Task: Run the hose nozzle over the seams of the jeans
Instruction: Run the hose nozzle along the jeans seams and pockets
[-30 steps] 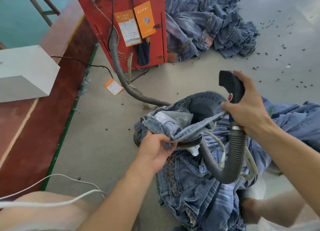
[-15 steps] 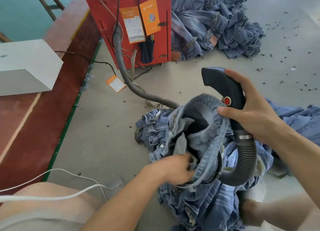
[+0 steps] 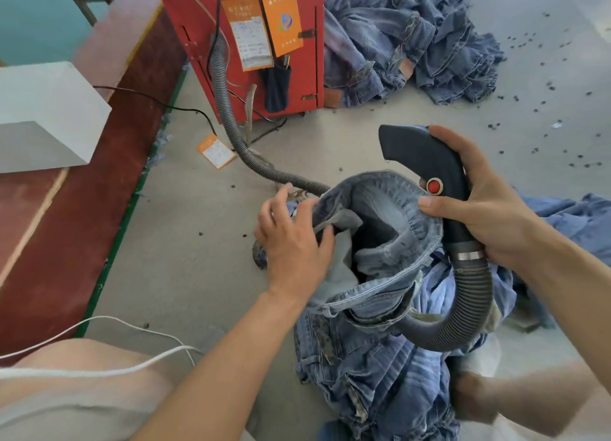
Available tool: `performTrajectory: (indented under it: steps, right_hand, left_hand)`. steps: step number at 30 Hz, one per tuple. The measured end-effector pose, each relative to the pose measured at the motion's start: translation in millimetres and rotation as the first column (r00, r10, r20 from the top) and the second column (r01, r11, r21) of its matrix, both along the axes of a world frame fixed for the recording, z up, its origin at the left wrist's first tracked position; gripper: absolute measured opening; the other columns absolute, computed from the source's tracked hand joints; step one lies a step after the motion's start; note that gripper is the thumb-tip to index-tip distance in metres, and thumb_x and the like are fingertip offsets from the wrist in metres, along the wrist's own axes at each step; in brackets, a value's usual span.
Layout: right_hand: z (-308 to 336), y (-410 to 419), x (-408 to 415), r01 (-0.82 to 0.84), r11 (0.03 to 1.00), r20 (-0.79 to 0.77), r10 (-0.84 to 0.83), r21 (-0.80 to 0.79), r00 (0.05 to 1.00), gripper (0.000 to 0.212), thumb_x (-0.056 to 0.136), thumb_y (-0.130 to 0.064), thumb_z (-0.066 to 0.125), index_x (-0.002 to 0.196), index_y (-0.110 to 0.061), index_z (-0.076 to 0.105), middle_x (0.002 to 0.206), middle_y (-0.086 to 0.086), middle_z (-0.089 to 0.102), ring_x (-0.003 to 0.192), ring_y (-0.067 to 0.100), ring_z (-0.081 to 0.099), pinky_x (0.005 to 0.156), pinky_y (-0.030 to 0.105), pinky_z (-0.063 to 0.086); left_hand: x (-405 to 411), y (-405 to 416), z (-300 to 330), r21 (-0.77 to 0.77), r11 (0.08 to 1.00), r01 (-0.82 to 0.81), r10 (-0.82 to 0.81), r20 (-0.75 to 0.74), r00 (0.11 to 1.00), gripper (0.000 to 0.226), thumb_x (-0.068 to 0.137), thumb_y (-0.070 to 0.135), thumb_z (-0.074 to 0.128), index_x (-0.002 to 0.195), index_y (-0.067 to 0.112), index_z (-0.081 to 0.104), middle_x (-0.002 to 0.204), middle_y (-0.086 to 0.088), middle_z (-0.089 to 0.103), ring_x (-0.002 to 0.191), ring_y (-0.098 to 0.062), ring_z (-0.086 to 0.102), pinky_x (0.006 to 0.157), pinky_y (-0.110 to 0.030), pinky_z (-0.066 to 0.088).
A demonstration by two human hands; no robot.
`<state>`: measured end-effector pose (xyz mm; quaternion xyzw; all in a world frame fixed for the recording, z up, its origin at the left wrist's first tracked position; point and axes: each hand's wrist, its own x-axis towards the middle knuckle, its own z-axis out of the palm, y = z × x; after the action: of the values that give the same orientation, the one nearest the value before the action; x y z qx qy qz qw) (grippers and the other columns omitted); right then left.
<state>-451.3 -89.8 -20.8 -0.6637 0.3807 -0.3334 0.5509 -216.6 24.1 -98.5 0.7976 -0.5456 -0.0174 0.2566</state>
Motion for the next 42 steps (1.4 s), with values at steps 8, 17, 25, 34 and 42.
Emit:
performTrajectory:
  steps: [8, 17, 25, 34, 42]
  right_hand:
    - [3, -1, 1, 0.054, 0.999, 0.053, -0.054, -0.003, 0.997, 0.087, 0.087, 0.010, 0.073, 0.143, -0.052, 0.050, 0.125, -0.015, 0.060, 0.099, 0.008, 0.066, 0.085, 0.021, 0.057]
    - [8, 10, 3, -0.038, 0.994, -0.106, 0.027, -0.104, 0.994, 0.089, 0.086, 0.003, 0.077, 0.145, -0.057, 0.045, 0.114, -0.020, 0.063, 0.095, 0.012, 0.068, 0.083, 0.032, 0.064]
    - [24, 40, 9, -0.310, 0.944, -0.297, 0.265, -0.114, 0.917, 0.089, 0.084, -0.038, 0.073, 0.155, -0.058, 0.024, 0.112, -0.016, 0.064, 0.078, 0.025, 0.075, 0.064, 0.037, 0.064]
    - [44, 31, -4, -0.212, 0.975, -0.525, 0.145, -0.070, 0.839, 0.053, 0.073, -0.066, 0.065, 0.119, -0.057, 0.040, 0.056, 0.007, 0.068, 0.042, 0.021, 0.064, 0.041, 0.021, 0.048]
    - [47, 32, 4, -0.297, 0.931, -0.751, 0.040, -0.211, 0.659, 0.040, 0.075, -0.080, 0.046, 0.089, -0.044, 0.057, 0.074, -0.026, 0.065, 0.052, 0.001, 0.061, 0.054, 0.016, 0.048]
  left_hand:
    - [-17, 12, -3, 0.074, 0.978, 0.196, -0.131, -0.513, 0.848, 0.012, 0.101, 0.015, 0.055, 0.107, 0.018, 0.065, 0.097, 0.005, 0.072, 0.088, -0.014, 0.065, 0.081, -0.038, 0.052]
    - [5, 1, -1, 0.363, 0.925, -0.108, 0.252, -0.803, -0.540, 0.034, 0.102, 0.020, 0.049, 0.128, 0.000, 0.059, 0.130, -0.026, 0.064, 0.111, -0.040, 0.068, 0.091, -0.048, 0.058]
    - [19, -5, -21, 0.186, 0.961, -0.206, 0.025, -0.798, -0.602, 0.039, 0.108, 0.040, 0.048, 0.113, 0.012, 0.075, 0.119, -0.010, 0.074, 0.121, -0.036, 0.062, 0.107, -0.071, 0.040]
    - [11, -6, -19, 0.224, 0.968, -0.114, 0.112, -0.789, -0.604, 0.055, 0.109, 0.036, 0.042, 0.090, 0.004, 0.084, 0.100, -0.019, 0.078, 0.082, -0.032, 0.078, 0.065, -0.042, 0.064]
    - [8, -1, -21, 0.081, 0.996, -0.020, 0.072, -0.951, -0.302, 0.030, 0.106, 0.010, 0.054, 0.135, 0.007, 0.057, 0.116, -0.029, 0.060, 0.098, -0.038, 0.059, 0.089, -0.049, 0.053]
